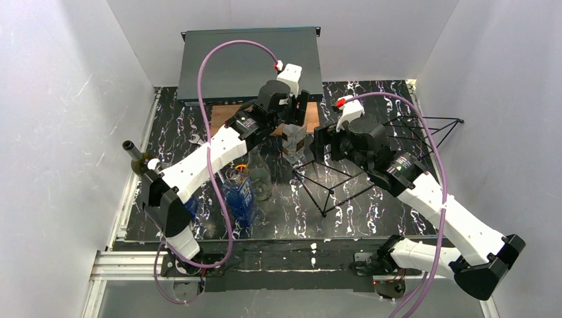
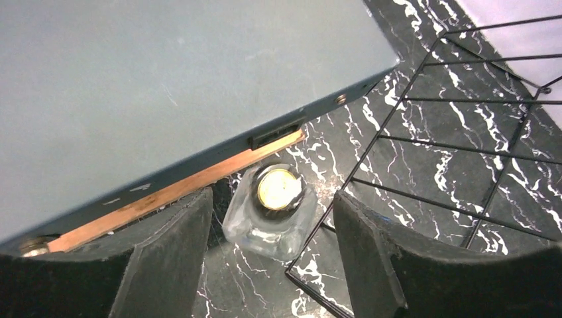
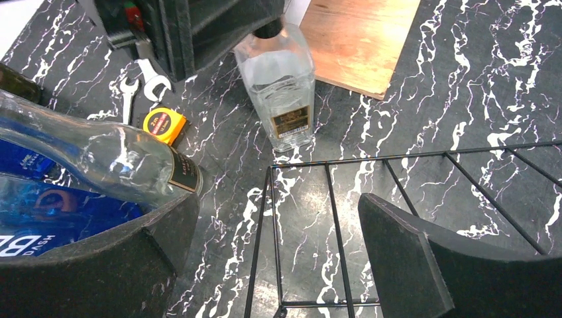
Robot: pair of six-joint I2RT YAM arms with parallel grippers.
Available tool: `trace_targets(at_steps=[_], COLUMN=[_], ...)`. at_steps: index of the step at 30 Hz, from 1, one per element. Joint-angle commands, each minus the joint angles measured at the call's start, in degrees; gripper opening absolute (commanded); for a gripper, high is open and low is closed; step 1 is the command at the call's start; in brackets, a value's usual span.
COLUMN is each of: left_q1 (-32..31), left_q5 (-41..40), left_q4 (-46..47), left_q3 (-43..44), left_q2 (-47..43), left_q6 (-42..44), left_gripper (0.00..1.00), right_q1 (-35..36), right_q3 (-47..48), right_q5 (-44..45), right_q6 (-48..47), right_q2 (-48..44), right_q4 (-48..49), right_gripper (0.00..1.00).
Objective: Put the wine bottle on the wine rack
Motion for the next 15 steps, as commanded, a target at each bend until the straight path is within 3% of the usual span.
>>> trace_targets(at_steps=[1,10,15], left_q1=[0.28,0.60,0.79], left_q5=[0.08,3.40,1.25], left_q4=[-3.83,-10.66,-11.22], left_q3=[3.61,9.83,8.36], left_q2=[-3.37,-6.11,-13.23], left_q6=[-0.98,-1.70,0.21], left_gripper=[0.71,0.98,0.98], right_q1=[0.10,0.13,0.13], right_q3=[0.15,0.76,3.50], right_q5=[-0.43,-0.35,-0.13], right_q6=[0.60,0.51,0.34], right_q2=[-0.15,1.40,3.70], right_q4=[3.17,3.03,2.99], right_gripper=[1.00,1.00,1.00])
